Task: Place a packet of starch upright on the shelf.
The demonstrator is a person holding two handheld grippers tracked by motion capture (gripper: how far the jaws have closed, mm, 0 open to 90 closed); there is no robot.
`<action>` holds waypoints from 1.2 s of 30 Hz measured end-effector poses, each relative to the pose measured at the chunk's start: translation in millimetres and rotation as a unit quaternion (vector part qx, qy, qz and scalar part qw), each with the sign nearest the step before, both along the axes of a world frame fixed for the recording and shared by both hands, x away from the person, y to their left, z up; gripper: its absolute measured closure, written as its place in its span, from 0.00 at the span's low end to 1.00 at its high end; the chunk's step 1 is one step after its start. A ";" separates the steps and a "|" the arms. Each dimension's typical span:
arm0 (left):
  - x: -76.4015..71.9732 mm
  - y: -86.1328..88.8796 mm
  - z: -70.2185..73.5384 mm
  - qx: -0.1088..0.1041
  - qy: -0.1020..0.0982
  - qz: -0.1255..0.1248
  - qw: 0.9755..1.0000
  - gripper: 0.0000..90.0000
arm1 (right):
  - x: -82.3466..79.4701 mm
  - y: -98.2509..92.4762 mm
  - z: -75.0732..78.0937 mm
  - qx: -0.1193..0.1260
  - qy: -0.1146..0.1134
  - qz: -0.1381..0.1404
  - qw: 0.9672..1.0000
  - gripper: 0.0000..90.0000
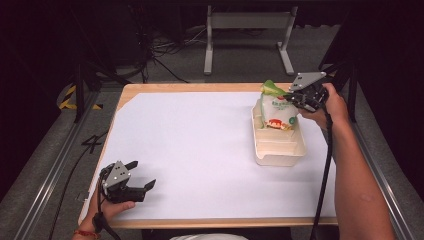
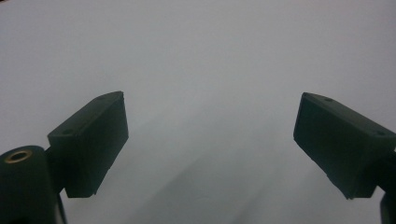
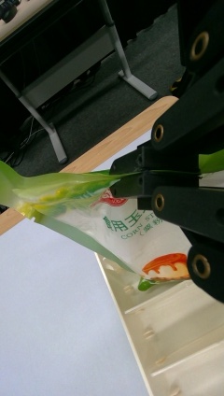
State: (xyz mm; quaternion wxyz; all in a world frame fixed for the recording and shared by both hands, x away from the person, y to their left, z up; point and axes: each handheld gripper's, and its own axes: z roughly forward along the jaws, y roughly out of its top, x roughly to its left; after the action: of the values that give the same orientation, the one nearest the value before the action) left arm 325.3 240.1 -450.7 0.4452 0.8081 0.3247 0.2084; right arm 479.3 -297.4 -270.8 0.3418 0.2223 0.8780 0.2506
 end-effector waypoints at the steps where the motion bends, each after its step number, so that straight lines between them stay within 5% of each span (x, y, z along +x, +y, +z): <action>1: -0.1 0.2 0.1 0.001 -0.001 0.001 1.000 0.12 | 0.2 0.4 -1.1 0.001 -0.001 -0.001 1.000 0.99; 12: -0.1 0.6 0.5 0.002 -0.003 0.003 1.000 0.12 | 0.6 -0.5 -10.5 0.020 0.004 -0.003 1.000 0.99; 29: 0.2 -0.5 0.4 0.000 -0.001 0.000 1.000 0.12 | -2.9 -0.4 -22.6 0.018 0.013 -0.005 1.000 0.98; 36: 1.1 -1.1 0.4 0.002 0.000 0.001 1.000 0.12 | -1.3 4.1 -21.3 0.023 -0.016 -0.006 1.000 0.99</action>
State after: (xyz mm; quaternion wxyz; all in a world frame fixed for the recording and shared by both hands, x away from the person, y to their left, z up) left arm 326.4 239.0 -450.3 0.4432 0.8085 0.3253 0.2098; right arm 478.0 -293.2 -292.1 0.3524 0.2312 0.8651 0.2719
